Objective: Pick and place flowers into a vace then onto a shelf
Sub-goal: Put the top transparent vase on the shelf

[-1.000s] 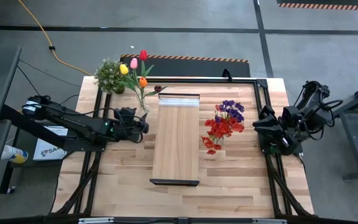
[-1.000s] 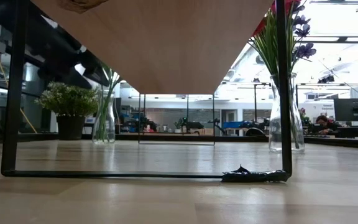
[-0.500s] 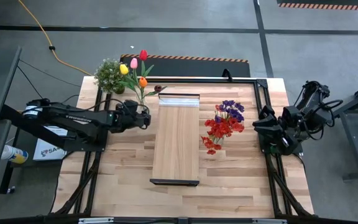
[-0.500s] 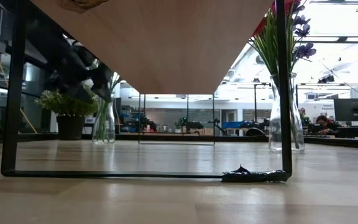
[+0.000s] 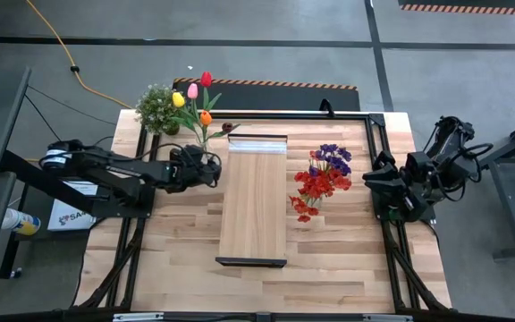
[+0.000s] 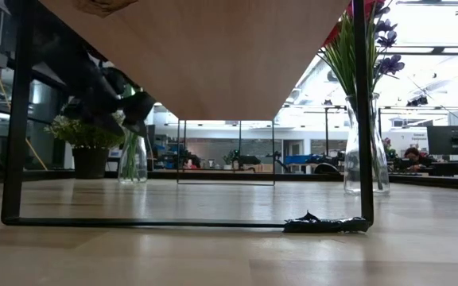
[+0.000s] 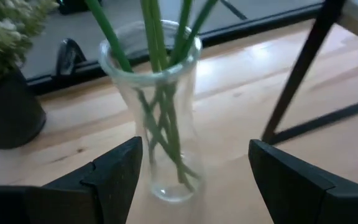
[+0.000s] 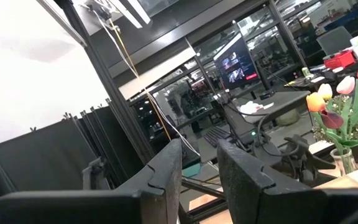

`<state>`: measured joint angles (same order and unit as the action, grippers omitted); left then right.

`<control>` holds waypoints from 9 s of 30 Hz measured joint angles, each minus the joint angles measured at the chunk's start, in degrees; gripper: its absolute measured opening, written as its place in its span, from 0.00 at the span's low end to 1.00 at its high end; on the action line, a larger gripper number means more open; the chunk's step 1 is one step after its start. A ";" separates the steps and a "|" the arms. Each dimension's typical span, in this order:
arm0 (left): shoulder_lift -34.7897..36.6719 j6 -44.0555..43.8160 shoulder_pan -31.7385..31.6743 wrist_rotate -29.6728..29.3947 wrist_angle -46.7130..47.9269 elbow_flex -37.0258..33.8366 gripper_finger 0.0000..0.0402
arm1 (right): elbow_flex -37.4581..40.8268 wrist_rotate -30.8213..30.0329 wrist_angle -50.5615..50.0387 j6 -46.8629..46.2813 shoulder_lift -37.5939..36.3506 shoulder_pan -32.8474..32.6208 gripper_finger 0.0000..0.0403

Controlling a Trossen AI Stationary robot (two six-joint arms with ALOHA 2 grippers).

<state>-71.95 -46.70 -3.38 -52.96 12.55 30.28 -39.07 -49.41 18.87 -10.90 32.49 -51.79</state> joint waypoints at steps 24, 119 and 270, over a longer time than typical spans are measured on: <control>-3.38 1.46 0.01 -1.64 -4.17 -0.01 0.81 | 0.00 -0.17 -1.35 -0.19 0.07 0.01 0.23; -3.12 -5.99 3.18 6.94 4.10 0.99 0.81 | 0.02 -6.64 -11.12 -4.52 0.50 0.02 0.23; 11.91 21.84 2.59 -21.65 -12.38 5.15 0.51 | 0.01 -5.49 -9.93 -4.67 0.42 0.01 0.23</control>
<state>-60.04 -24.86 -0.79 -74.61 0.17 35.43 -39.06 -54.90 8.95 -15.57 32.91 -51.78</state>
